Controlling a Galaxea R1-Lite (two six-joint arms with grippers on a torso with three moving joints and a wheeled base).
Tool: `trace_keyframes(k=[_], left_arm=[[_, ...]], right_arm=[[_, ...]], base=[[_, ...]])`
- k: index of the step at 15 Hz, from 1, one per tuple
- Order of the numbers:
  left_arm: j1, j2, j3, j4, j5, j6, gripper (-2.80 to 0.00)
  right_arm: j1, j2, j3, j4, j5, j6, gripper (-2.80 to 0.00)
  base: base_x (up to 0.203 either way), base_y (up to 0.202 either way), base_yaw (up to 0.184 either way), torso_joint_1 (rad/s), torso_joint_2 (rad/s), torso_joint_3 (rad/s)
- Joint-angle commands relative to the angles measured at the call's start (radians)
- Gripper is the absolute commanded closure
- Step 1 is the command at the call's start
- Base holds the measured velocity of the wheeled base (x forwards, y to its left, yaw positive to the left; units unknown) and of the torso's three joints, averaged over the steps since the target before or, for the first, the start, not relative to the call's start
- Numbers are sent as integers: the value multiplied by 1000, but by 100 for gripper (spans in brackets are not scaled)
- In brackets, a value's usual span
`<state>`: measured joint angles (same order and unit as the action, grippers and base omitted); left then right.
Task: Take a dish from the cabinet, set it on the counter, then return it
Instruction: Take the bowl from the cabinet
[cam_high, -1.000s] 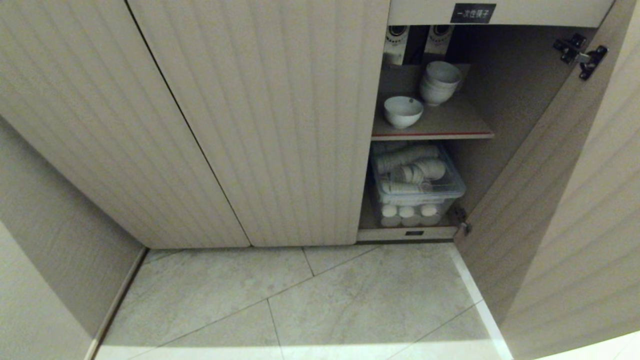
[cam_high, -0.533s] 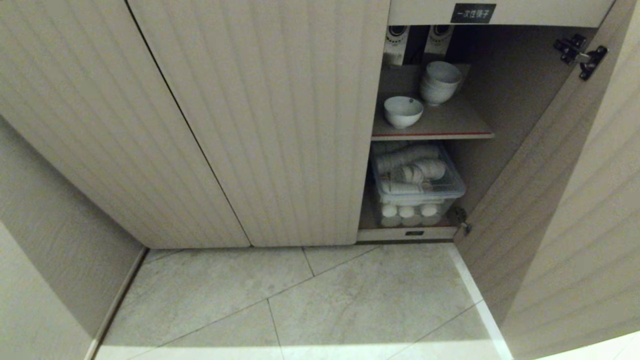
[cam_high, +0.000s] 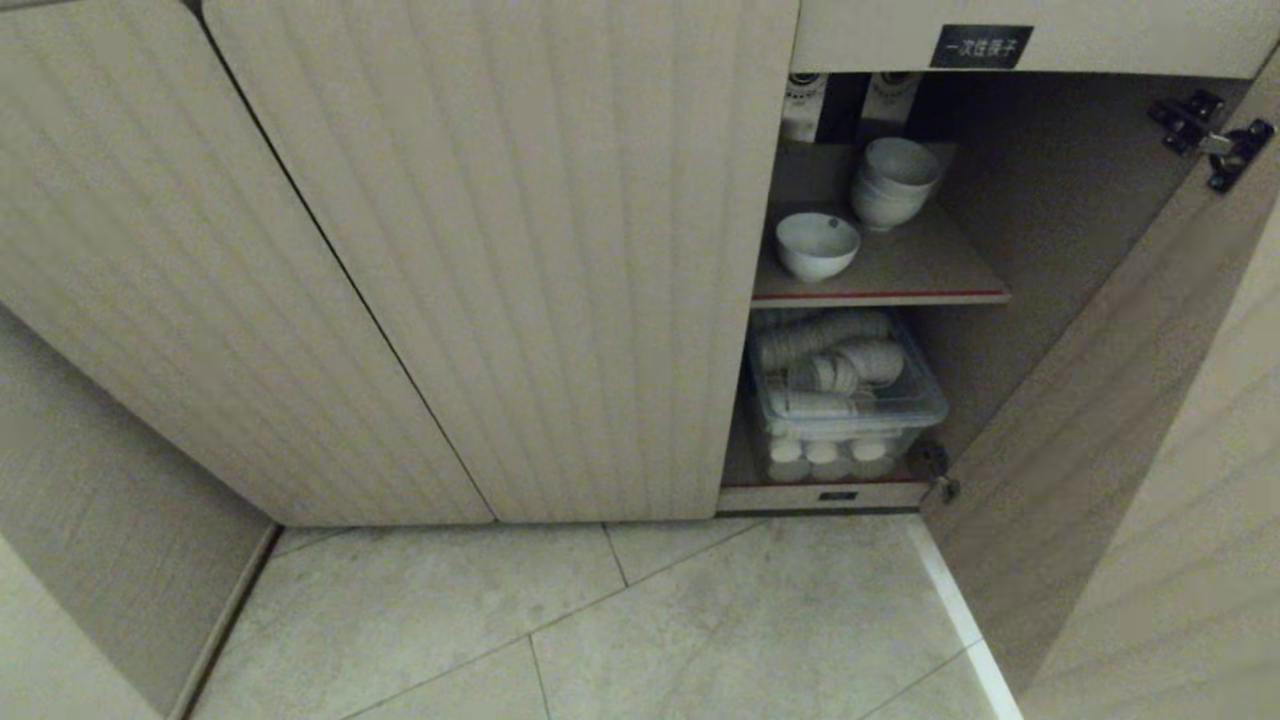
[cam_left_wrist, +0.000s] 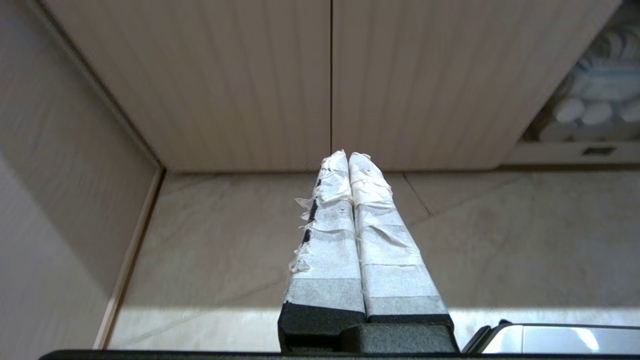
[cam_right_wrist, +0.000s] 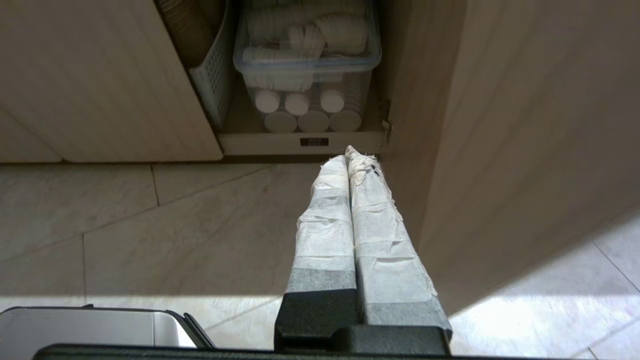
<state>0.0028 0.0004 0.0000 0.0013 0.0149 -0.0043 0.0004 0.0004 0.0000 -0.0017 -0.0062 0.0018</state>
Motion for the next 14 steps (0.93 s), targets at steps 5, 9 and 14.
trace_keyframes(k=[5, 9, 14], left_arm=[[0, 0, 0, 0, 0, -2, 0], [0, 0, 0, 0, 0, -2, 0], [0, 0, 0, 0, 0, 0, 0]], right_arm=[[1, 0, 0, 0, 0, 0, 0], [0, 0, 0, 0, 0, -1, 0], [1, 0, 0, 0, 0, 0, 0]], base=[[199, 0, 2, 4, 2, 4], [201, 0, 3, 3, 1, 2], [196, 0, 1, 2, 4, 1]])
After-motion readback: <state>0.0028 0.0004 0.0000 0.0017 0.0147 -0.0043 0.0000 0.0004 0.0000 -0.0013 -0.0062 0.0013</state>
